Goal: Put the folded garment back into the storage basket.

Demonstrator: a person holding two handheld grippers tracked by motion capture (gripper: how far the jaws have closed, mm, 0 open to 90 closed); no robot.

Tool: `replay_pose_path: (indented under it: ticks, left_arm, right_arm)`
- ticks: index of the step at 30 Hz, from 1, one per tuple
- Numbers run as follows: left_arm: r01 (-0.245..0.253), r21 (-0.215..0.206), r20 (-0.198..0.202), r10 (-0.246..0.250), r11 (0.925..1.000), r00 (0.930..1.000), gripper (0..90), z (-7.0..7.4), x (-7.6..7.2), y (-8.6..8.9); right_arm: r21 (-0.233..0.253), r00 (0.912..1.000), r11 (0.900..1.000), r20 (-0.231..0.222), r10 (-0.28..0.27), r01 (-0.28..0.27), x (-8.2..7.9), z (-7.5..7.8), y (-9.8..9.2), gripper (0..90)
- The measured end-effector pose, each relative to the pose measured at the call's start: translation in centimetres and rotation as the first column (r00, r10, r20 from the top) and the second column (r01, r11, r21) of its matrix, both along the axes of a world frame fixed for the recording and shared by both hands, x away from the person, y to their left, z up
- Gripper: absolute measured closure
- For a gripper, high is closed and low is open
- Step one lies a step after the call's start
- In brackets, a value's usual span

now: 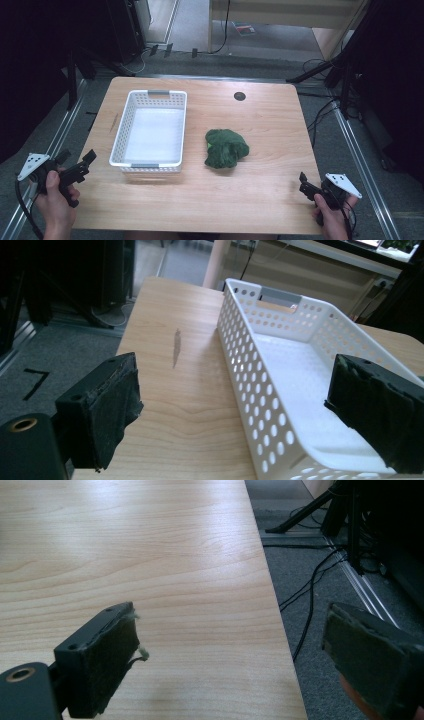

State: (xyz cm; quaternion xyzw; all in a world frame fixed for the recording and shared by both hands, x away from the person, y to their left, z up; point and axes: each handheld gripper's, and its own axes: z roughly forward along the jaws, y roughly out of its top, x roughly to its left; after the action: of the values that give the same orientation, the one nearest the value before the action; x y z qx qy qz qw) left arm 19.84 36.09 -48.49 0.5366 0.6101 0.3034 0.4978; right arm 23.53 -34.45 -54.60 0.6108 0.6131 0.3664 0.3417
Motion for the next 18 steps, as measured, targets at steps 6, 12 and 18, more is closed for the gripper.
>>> replay_pose_path:
  ticks: [6,12,18]
  left_arm:
    - [0.02,-0.004,0.004,-0.02,0.9998,0.9998,7.0,0.8,0.1,-0.8]
    - [0.044,-0.023,0.004,-0.043,0.9988,0.999,7.0,1.2,0.4,-1.9]
    - [0.095,-0.037,-0.006,-0.095,0.9948,0.9955,7.1,2.5,1.7,-4.9]
  right_arm:
    - [-0.001,1.0,1.0,0.0,0.0,0.0,0.0,0.0,0.0,8.2]
    - [0.0,1.0,1.0,0.0,0.0,0.0,0.0,0.0,0.0,8.3]
    - [0.001,1.0,1.0,0.0,-0.003,0.003,0.0,0.0,0.1,8.2]
